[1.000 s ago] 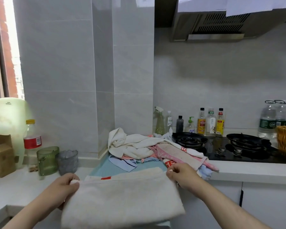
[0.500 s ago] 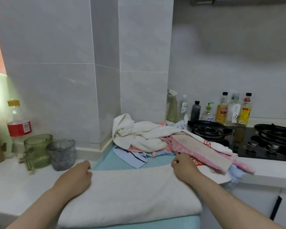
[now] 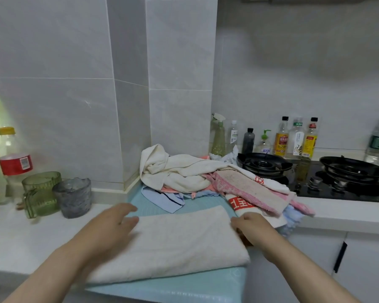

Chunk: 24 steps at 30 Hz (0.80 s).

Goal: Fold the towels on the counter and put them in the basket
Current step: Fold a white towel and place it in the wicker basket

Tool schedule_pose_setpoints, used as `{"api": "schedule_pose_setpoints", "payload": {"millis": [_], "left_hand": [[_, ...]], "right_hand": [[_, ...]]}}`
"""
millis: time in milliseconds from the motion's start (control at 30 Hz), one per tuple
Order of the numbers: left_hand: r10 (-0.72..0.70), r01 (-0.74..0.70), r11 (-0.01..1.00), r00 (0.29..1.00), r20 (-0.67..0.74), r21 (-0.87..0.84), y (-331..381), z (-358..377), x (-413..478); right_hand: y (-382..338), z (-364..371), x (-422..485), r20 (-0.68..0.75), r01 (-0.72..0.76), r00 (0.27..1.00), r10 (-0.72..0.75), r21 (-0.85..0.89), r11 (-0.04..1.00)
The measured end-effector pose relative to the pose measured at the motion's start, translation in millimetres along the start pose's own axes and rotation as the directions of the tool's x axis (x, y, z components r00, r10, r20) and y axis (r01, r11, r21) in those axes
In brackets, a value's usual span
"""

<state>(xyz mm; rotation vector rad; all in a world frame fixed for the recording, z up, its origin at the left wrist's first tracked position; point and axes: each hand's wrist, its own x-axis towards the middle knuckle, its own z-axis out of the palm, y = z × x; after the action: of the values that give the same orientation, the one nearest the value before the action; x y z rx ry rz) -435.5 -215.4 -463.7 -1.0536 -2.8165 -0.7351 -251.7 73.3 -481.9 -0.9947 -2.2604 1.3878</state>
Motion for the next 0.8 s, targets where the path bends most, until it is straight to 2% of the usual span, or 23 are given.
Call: {"api": "schedule_pose_setpoints", "payload": {"millis": [67, 133, 200, 333, 433, 500, 567, 633, 700, 800], "left_hand": [[0.056, -0.048, 0.997, 0.987, 0.151, -0.054, 21.4, 13.2, -18.3], [0.041, -0.061, 0.996, 0.953, 0.301, 0.059, 31.1, 27.8, -24.5], [0.012, -0.077, 0.984, 0.929, 0.371, 0.161, 32.4, 33.3, -24.1], [0.024, -0.115, 0.974, 0.907, 0.419, 0.194, 31.5, 32.7, -28.5], [0.030, -0.137, 0.965, 0.904, 0.426, 0.223, 32.0, 29.9, -32.7], [0.031, -0.148, 0.957, 0.907, 0.419, 0.250, 34.6, 29.4, -34.9], [0.017, -0.145, 0.953, 0.902, 0.431, 0.266, 36.2, 29.4, -34.1], [-0.005, -0.135, 0.951, 0.893, 0.450, 0.278, 40.0, 28.3, -32.1], [0.002, -0.136, 0.949, 0.905, 0.426, 0.284, 46.9, 29.9, -28.3], [0.067, -0.158, 0.967, 0.915, 0.399, 0.201, 58.7, 38.0, -26.8]], "right_hand": [[13.8, -4.0, -25.3, 0.088, -0.154, 0.986, 0.139, 0.197, 0.968], [22.4, -4.4, -46.8, 0.188, -0.285, 0.954, 0.233, 0.324, 0.902], [25.6, -2.6, -58.4, 0.248, -0.335, 0.936, 0.251, 0.403, 0.852], [19.2, 0.1, -61.6, 0.263, -0.328, 0.940, 0.217, 0.525, 0.785], [18.2, -8.2, -62.5, 0.262, -0.362, 0.931, 0.253, 0.583, 0.727], [24.9, -12.5, -66.6, 0.289, -0.395, 0.917, 0.275, 0.555, 0.733], [32.6, -12.7, -68.7, 0.269, -0.369, 0.923, 0.274, 0.425, 0.827], [30.4, -12.7, -68.7, 0.230, -0.263, 0.954, 0.194, 0.324, 0.909], [21.0, -13.6, -63.3, 0.203, -0.174, 0.974, 0.102, 0.377, 0.910], [3.8, -11.8, -52.2, 0.244, -0.155, 0.969, 0.033, 0.502, 0.851]]}}
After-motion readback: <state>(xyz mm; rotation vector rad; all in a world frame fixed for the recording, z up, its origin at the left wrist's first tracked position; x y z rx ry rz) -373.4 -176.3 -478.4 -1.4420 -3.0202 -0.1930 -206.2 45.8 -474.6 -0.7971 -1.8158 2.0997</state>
